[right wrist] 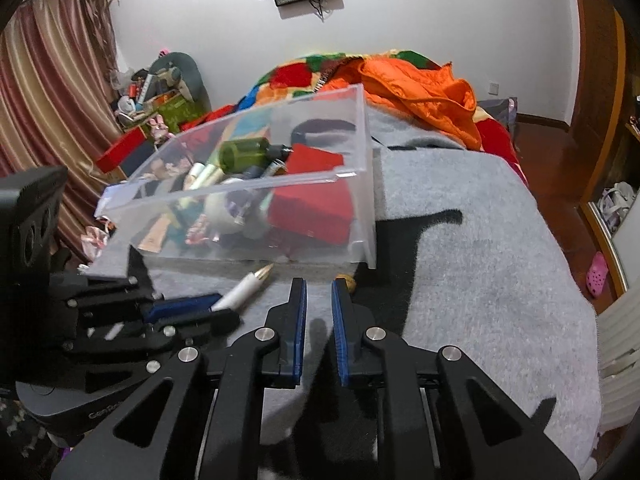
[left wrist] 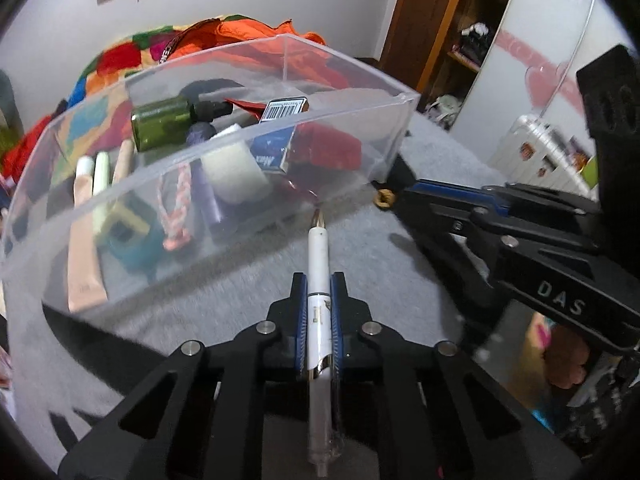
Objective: Organize objects
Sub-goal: 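Grasp the white pen with the left tool and lift it, then carry the white pen into the clear box and open the left tool, then grasp the brown ball with the right tool and drop it into the box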
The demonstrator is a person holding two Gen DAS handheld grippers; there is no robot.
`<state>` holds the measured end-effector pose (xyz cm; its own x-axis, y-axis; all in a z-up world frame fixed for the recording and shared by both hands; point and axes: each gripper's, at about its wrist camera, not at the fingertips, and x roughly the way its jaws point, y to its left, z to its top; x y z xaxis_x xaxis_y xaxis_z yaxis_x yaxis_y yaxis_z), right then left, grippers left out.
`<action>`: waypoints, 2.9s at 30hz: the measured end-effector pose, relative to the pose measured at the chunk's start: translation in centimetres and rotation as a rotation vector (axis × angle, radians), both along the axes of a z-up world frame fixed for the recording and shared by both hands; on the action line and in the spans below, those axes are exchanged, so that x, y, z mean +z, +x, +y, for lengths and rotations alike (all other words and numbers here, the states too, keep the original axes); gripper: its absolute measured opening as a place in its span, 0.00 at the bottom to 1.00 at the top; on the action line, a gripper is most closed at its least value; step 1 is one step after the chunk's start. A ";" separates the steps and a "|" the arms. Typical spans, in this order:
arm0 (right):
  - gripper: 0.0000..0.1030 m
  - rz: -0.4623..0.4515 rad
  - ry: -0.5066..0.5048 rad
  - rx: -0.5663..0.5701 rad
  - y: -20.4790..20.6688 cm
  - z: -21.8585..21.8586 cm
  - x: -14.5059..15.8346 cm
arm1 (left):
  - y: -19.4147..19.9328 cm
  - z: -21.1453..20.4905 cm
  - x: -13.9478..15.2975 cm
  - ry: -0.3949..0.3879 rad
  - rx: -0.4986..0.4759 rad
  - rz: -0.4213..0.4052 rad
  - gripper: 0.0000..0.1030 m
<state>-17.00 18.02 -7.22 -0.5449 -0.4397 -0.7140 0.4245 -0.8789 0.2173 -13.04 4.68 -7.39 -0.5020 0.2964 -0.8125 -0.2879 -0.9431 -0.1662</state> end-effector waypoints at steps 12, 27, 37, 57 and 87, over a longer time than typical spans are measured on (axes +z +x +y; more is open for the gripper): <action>0.11 0.047 -0.057 0.033 1.4 -0.5 2.7 | 3.2 -1.8 3.8 0.033 0.094 0.137 0.10; 0.11 0.157 -0.100 0.070 1.1 -2.1 7.2 | 3.4 -6.0 10.3 0.126 0.183 0.303 0.10; 0.11 0.192 -0.111 0.046 -1.0 -2.3 8.3 | 0.5 -7.7 13.1 0.079 0.249 0.388 0.10; 0.29 0.152 0.019 0.024 -2.9 -3.0 4.6 | -4.6 -9.9 6.0 0.124 0.308 0.186 0.20; 0.12 0.069 0.137 0.028 -0.6 -1.6 0.0 | 2.2 -5.9 4.4 -0.125 0.302 0.302 0.82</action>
